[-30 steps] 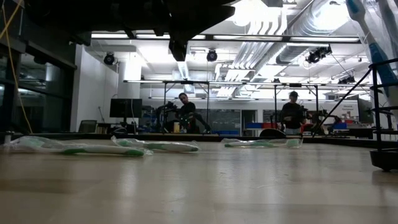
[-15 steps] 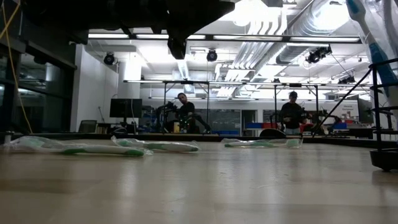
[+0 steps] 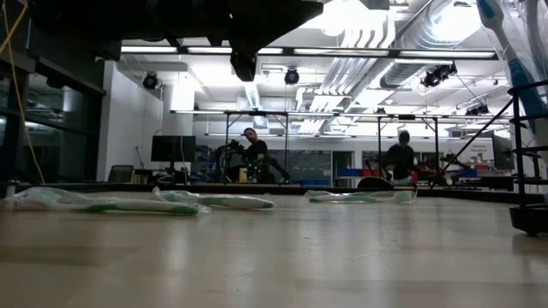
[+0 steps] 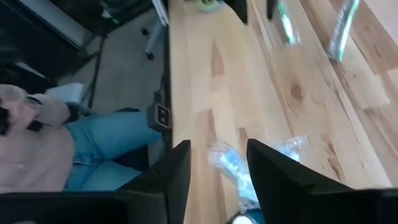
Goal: Pick & Place toothbrushing station
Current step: Put the top green toothbrush into the bottom section of the black wire organizer
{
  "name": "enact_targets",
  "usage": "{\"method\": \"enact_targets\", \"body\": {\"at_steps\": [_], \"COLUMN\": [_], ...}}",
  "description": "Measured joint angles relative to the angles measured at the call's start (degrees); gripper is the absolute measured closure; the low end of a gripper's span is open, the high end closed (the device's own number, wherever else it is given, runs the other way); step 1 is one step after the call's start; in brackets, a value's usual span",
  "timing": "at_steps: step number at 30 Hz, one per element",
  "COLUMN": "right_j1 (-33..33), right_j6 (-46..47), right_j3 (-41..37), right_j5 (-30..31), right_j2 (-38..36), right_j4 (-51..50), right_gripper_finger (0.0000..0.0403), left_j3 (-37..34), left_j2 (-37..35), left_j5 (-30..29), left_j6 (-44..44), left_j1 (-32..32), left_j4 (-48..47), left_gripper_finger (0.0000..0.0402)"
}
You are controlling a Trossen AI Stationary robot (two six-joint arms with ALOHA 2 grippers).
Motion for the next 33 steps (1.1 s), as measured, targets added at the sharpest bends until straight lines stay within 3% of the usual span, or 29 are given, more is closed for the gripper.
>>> {"method": "enact_targets", "body": {"at_steps": [8, 16, 21, 28, 33], "right_j1": [-0.6, -5.65, -10.4, -19.04, -27.48], "right_j6": [-3.97, -12.95, -15.61, -21.38, -23.6], "right_j3": [0.0, 0.0, 0.0, 0.0, 0.0], "right_j5": [1.6, 3.02, 6.82, 4.35, 2.64], "right_j2": [-4.08, -4.66, -4.66, -4.7, -4.7], "right_j4": [5.31, 7.02, 7.05, 5.67, -2.4], "right_gripper_finger": [0.0256, 0.0256, 0.0256, 0.0256, 0.0256], "left_j3": [0.0, 0.0, 0.0, 0.0, 0.0], "left_j2": [0.0, -1.23, -6.71, -12.82, -14.02], "left_j5": [0.0, 0.54, 0.94, 0.8, 0.7], "left_j6": [-0.88, -1.03, -0.21, 1.74, 3.27], "left_j1": [0.0, 0.02, 0.02, 0.2, 0.2], "left_j4": [-0.35, -2.78, -10.99, -21.43, -22.75], "left_gripper_finger": [0.0305, 0.0305, 0.0305, 0.0305, 0.0305]}}
